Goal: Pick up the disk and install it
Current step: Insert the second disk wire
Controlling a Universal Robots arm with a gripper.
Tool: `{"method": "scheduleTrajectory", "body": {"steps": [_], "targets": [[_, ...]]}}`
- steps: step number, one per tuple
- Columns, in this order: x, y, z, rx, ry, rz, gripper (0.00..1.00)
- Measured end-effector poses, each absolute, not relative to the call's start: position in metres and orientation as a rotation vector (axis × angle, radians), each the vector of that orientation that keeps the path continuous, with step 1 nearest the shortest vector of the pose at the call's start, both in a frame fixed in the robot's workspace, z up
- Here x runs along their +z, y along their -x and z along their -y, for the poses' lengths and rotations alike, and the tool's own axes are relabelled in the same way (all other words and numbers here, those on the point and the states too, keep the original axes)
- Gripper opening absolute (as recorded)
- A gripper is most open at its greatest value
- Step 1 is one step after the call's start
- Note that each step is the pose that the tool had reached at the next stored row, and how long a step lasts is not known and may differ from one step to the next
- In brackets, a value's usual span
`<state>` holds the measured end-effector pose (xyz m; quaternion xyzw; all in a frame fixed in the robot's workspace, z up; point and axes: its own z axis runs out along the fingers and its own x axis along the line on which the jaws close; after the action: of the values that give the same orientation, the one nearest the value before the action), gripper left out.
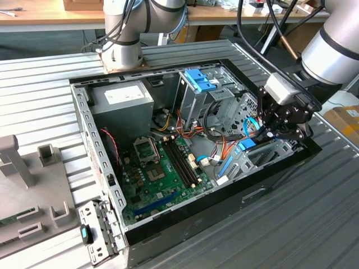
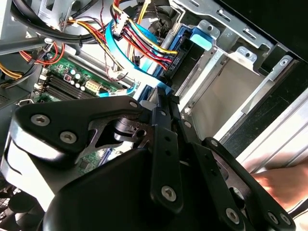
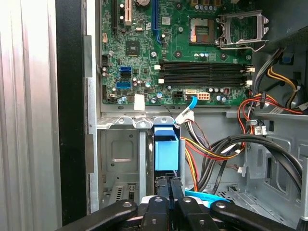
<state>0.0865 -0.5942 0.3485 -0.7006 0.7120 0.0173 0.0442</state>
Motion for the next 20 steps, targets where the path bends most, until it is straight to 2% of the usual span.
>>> {"method": "scheduleTrajectory", "body": {"steps": [8, 11, 12, 20], "targets": [[0.3453, -0.0866, 0.5944, 0.053, 2.141, -2.176, 0.15], [0.3453, -0.0865, 0.5944, 0.053, 2.141, -2.176, 0.16], [0.3452, -0.0865, 0.5944, 0.053, 2.141, -2.176, 0.23], [0.3452, -0.0852, 0.5910, 0.053, 2.141, -2.176, 0.23]]}}
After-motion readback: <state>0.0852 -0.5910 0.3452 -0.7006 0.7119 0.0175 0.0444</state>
